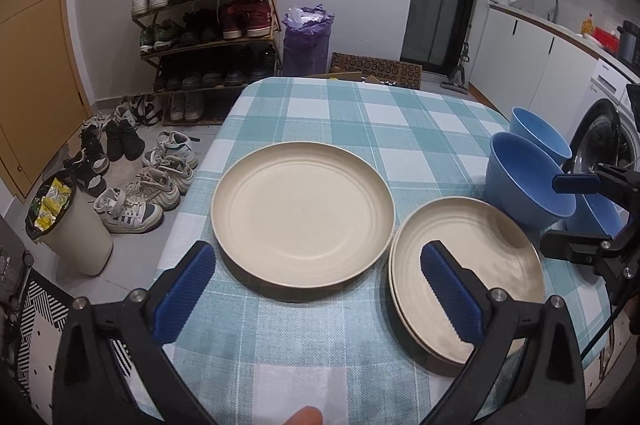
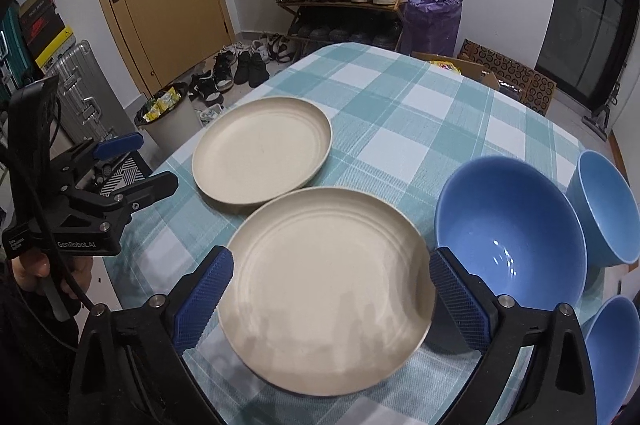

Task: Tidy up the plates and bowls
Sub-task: 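Withdraw both grippers up and back from the plates, then lower both grippers to the rim of the single cream plate and close them, then lift the cream plate with both grippers and carry it toward the stacked plates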

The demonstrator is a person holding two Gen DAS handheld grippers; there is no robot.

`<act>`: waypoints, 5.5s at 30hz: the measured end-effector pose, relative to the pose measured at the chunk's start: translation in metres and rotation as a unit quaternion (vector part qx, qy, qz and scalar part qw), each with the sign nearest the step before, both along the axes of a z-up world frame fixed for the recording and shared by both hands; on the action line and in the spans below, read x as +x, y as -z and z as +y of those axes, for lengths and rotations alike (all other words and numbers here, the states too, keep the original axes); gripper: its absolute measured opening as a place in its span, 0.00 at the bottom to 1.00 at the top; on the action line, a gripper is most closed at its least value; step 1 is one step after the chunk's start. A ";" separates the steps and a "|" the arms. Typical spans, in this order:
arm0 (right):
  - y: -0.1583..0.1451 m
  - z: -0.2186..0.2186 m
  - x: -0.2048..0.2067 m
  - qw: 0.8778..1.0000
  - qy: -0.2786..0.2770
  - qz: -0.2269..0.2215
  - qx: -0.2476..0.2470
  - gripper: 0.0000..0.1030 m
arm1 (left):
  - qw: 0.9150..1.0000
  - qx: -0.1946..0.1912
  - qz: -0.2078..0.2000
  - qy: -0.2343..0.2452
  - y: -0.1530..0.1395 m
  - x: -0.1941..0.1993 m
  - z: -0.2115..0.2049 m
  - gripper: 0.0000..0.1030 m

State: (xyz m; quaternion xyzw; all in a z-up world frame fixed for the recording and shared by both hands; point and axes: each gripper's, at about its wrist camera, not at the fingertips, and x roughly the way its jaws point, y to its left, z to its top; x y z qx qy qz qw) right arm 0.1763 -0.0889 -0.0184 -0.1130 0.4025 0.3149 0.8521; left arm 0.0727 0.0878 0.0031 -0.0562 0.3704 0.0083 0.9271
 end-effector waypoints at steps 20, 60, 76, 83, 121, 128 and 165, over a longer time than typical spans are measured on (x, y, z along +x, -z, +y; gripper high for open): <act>-0.003 0.025 0.030 1.000 0.004 0.004 0.017 0.99 | 0.998 -0.023 -0.001 -0.061 0.013 0.015 0.039 1.00; 0.041 0.096 0.101 0.997 -0.007 0.071 0.006 0.99 | 0.992 -0.051 0.073 -0.085 0.063 0.066 0.072 1.00; 0.067 0.118 0.122 0.996 -0.017 0.093 -0.006 0.97 | 0.992 -0.051 0.086 -0.071 0.073 0.074 0.075 0.96; 0.073 0.124 0.126 0.994 -0.031 0.108 -0.004 0.82 | 0.992 -0.051 0.090 -0.070 0.074 0.074 0.077 0.87; 0.086 0.119 0.131 0.995 -0.002 0.094 -0.013 0.20 | 0.991 -0.048 0.105 -0.074 0.083 0.075 0.080 0.18; 0.082 0.118 0.130 0.996 0.000 0.088 -0.008 0.19 | 0.991 -0.047 0.100 -0.079 0.080 0.073 0.080 0.18; 0.026 0.044 0.079 0.998 0.044 0.032 0.036 0.19 | 0.999 -0.023 0.031 -0.034 0.018 0.043 0.021 0.18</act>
